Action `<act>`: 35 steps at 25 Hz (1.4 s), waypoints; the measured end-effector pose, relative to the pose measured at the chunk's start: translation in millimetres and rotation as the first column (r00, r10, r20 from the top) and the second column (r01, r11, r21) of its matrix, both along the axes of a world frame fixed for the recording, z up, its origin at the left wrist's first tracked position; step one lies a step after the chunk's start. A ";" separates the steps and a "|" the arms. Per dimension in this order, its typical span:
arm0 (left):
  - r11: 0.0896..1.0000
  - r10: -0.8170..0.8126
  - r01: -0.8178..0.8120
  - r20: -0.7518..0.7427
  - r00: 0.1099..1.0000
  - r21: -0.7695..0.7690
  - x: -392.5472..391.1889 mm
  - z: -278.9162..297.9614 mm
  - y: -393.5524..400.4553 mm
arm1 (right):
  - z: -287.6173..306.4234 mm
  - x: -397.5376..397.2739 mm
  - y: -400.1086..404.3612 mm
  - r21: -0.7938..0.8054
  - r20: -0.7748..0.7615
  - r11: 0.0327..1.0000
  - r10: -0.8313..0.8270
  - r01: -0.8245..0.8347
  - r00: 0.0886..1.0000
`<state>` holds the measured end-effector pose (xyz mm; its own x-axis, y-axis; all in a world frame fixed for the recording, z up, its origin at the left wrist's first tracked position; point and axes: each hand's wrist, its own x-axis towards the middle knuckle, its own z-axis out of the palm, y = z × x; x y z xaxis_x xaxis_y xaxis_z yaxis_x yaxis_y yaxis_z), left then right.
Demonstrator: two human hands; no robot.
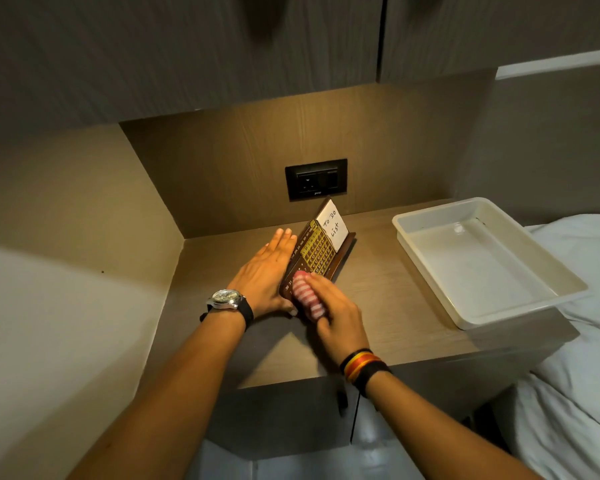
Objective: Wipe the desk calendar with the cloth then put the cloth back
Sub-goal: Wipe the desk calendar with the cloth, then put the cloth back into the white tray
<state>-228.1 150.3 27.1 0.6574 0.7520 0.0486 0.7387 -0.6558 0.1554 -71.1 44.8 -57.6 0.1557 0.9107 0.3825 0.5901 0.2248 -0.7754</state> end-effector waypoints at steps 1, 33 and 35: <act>1.000 -0.002 0.002 -0.004 1.000 -0.007 3.0 -0.1 -0.5 | 2.4 4.2 7.7 -0.041 -0.061 0.996 -0.085 0.083 0.994; 0.939 0.234 -0.192 0.124 0.964 -0.284 275.4 -64.2 -119.5 | 20.8 316.9 5.8 -0.673 0.575 0.738 0.485 0.044 0.660; 0.937 0.247 -0.204 0.127 0.961 -0.283 276.8 -63.1 -120.9 | 21.3 312.8 0.0 -0.679 0.583 0.731 0.482 0.065 0.654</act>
